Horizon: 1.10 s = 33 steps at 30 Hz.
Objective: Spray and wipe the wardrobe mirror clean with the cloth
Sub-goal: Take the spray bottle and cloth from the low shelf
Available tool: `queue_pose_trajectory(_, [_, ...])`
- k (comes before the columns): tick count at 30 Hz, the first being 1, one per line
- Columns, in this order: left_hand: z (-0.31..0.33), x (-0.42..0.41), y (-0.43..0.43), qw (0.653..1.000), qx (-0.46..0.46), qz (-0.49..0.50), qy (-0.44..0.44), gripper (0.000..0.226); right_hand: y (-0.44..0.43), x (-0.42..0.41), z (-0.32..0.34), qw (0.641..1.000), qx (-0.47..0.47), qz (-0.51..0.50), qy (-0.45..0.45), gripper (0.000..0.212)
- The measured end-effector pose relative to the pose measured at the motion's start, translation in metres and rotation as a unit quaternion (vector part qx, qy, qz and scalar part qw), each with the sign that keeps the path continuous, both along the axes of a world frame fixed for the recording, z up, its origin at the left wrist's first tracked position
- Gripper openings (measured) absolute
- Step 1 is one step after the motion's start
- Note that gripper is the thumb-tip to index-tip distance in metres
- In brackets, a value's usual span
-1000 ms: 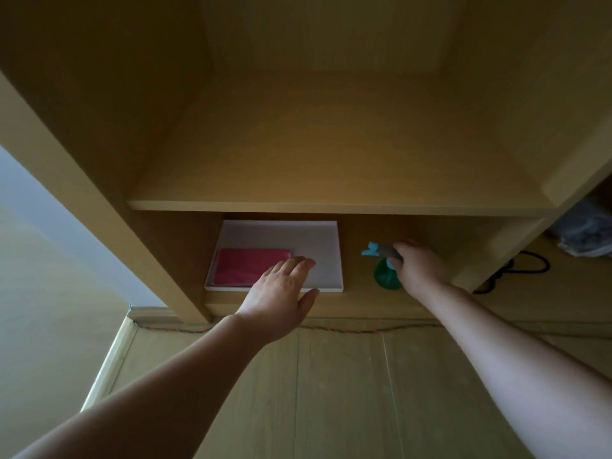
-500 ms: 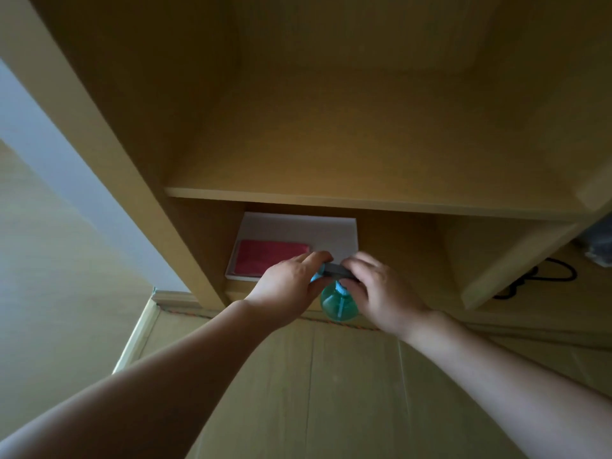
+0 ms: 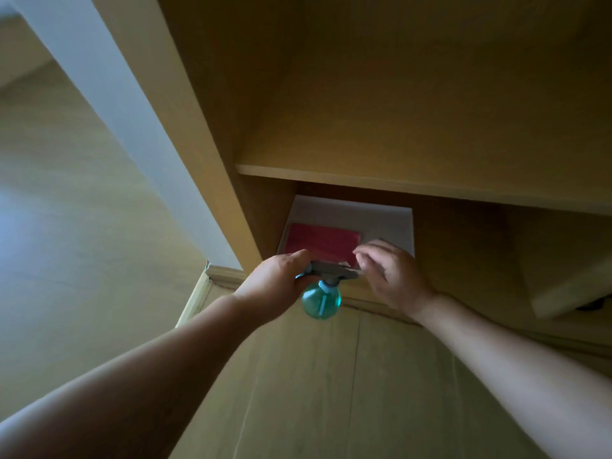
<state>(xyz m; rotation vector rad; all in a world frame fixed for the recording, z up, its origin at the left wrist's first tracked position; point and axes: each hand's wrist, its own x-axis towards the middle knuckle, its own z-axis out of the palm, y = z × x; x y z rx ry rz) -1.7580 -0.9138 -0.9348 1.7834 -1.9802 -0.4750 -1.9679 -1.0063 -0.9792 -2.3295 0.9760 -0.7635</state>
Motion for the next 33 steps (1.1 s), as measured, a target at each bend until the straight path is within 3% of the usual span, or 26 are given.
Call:
queue_pose_trajectory(2, [-0.002, 0.010, 0.004, 1.000, 0.008, 0.010, -0.001, 0.019, -0.019, 0.002, -0.024, 0.990, 0.038, -0.055, 0.126, 0.035])
queue_pose_trajectory(5, [-0.006, 0.020, 0.008, 1.000, 0.014, 0.011, -0.015, 0.019, -0.035, 0.012, -0.059, 0.948, 0.092, -0.043, 0.301, 0.040])
queue_pose_trajectory(9, [-0.008, 0.032, 0.013, 1.000, 0.011, 0.008, -0.008, 0.017, -0.040, 0.032, -0.086, 0.916, 0.142, -0.024, 0.375, 0.046])
queue_pose_trajectory(13, [-0.011, 0.038, 0.016, 1.000, 0.001, 0.003, -0.003, 0.014, -0.043, 0.050, -0.093, 0.912, 0.148, -0.018, 0.381, 0.050])
queue_pose_trajectory(18, [-0.011, 0.041, 0.015, 1.000, 0.014, -0.004, -0.001, 0.017, -0.045, 0.056, -0.096, 0.934, 0.111, -0.050, 0.337, 0.039])
queue_pose_trajectory(25, [-0.010, 0.033, 0.007, 0.999, 0.032, -0.022, -0.001, 0.018, -0.040, 0.048, -0.061, 0.981, 0.050, -0.151, 0.114, 0.011])
queue_pose_trajectory(33, [0.006, 0.004, -0.008, 0.996, -0.032, -0.080, -0.020, 0.018, 0.012, 0.034, 0.040, 0.987, -0.114, -0.035, -0.110, 0.013])
